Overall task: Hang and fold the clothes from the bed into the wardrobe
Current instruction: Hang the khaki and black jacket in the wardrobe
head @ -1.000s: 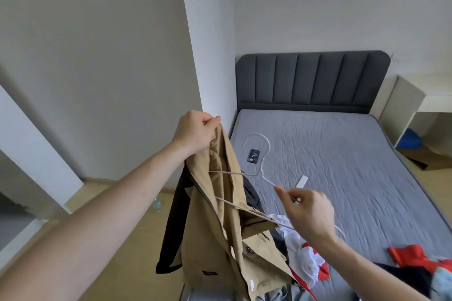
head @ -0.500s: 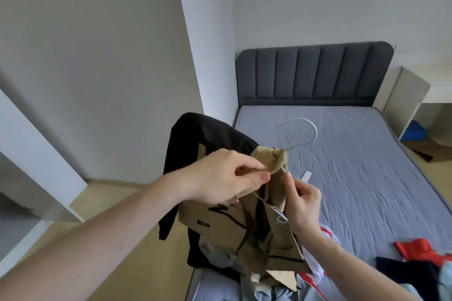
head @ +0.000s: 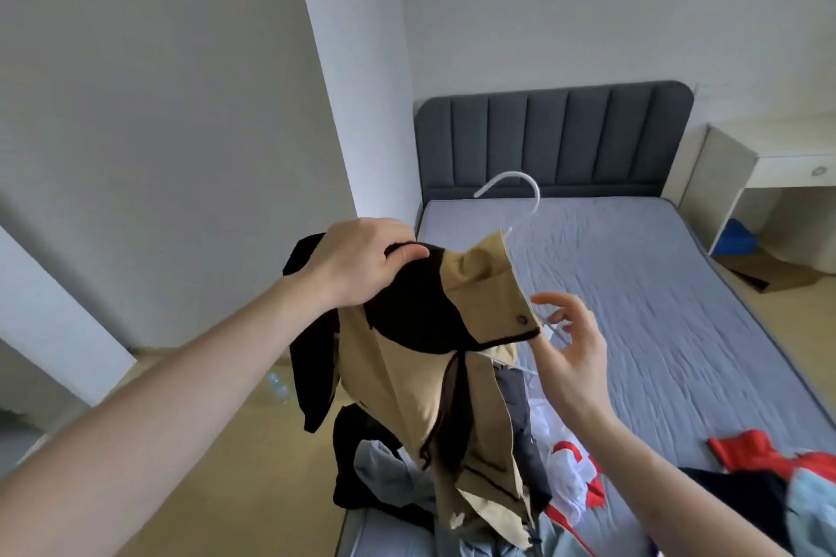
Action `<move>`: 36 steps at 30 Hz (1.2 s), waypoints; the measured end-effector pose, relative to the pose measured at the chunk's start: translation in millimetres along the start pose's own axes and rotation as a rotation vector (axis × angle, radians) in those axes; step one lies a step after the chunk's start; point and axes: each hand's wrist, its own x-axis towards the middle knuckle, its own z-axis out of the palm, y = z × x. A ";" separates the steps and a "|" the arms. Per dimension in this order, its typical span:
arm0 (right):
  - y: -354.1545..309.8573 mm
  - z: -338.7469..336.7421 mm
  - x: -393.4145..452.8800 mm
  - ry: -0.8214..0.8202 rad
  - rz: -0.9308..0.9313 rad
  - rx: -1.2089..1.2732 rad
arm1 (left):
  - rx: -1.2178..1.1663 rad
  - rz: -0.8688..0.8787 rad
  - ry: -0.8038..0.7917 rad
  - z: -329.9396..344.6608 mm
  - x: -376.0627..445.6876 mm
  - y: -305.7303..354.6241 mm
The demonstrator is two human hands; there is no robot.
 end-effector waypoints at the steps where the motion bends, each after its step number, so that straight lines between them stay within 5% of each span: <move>1: 7.0 -3.5 -5.4 0.055 0.027 -0.019 | -0.015 -0.026 0.037 1.8 0.8 -3.5; 5: 38.0 -8.7 -43.8 0.148 0.211 0.008 | -0.078 -0.119 0.112 -1.4 5.2 -12.5; 11: 81.5 34.1 -52.8 -0.379 0.407 -0.194 | -0.100 -0.099 0.141 -11.8 15.9 -3.2; 19: 98.6 -12.8 34.9 -0.194 0.537 -0.281 | -0.037 -0.145 0.121 -38.4 -13.4 -29.0; 29: -43.9 -44.2 139.8 -0.193 0.245 -0.255 | 0.133 -0.302 -0.144 -35.3 -45.2 -74.1; 32: -121.9 -41.2 143.0 -0.395 0.167 -0.143 | 0.126 -0.422 -0.186 -26.3 -48.5 -91.3; 36: -186.9 -21.9 110.1 -0.795 0.057 -0.040 | -0.057 -0.558 0.012 -21.9 -42.5 -93.9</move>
